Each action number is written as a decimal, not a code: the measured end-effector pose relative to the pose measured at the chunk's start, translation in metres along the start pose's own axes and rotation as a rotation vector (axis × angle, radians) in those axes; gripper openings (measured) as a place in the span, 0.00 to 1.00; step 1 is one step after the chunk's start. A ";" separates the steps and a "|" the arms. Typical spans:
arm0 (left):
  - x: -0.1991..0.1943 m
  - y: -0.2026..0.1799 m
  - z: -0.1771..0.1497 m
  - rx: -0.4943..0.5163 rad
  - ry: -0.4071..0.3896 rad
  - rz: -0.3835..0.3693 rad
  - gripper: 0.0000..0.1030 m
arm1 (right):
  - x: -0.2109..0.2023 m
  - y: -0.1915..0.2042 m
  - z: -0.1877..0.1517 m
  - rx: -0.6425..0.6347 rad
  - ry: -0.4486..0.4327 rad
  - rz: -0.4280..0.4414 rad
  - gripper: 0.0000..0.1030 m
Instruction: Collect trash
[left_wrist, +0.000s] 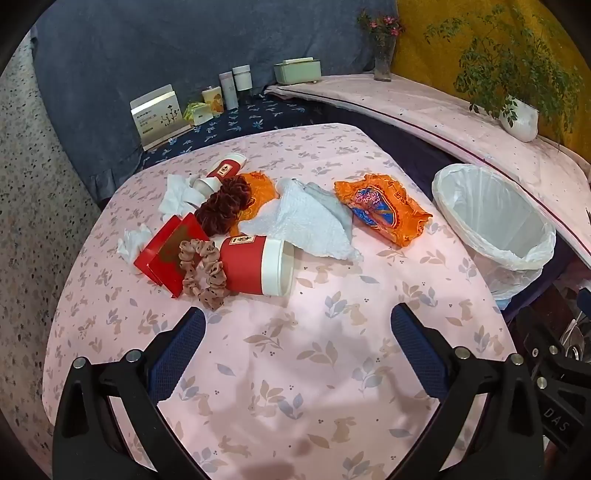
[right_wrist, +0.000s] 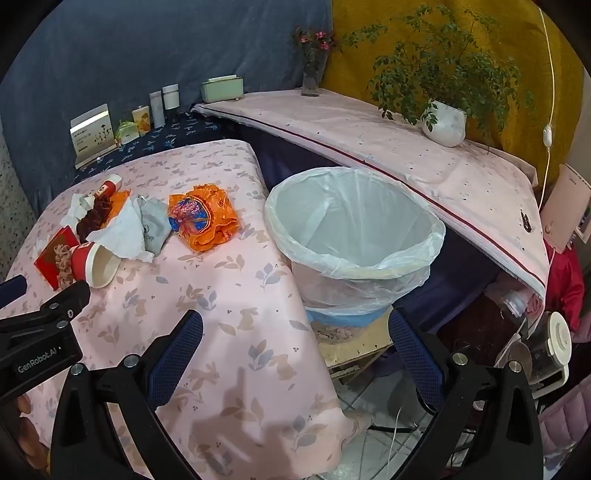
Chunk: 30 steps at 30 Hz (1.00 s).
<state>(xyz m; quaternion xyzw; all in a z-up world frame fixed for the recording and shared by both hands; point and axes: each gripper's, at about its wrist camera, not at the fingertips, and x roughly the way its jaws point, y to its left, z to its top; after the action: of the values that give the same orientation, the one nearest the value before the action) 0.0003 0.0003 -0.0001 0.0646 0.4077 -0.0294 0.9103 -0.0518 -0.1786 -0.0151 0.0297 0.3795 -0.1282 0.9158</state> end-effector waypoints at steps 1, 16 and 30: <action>0.000 0.001 0.000 -0.005 0.003 -0.004 0.93 | 0.000 0.000 0.000 0.001 0.000 0.002 0.93; -0.005 0.008 -0.010 -0.021 -0.002 0.009 0.93 | -0.005 0.005 -0.002 -0.002 -0.004 0.002 0.93; -0.009 0.011 -0.013 -0.031 0.001 0.014 0.93 | -0.013 0.007 -0.006 -0.005 -0.014 -0.002 0.93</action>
<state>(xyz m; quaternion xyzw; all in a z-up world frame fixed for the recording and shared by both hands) -0.0140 0.0134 -0.0004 0.0532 0.4080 -0.0168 0.9113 -0.0632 -0.1684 -0.0107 0.0259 0.3734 -0.1285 0.9184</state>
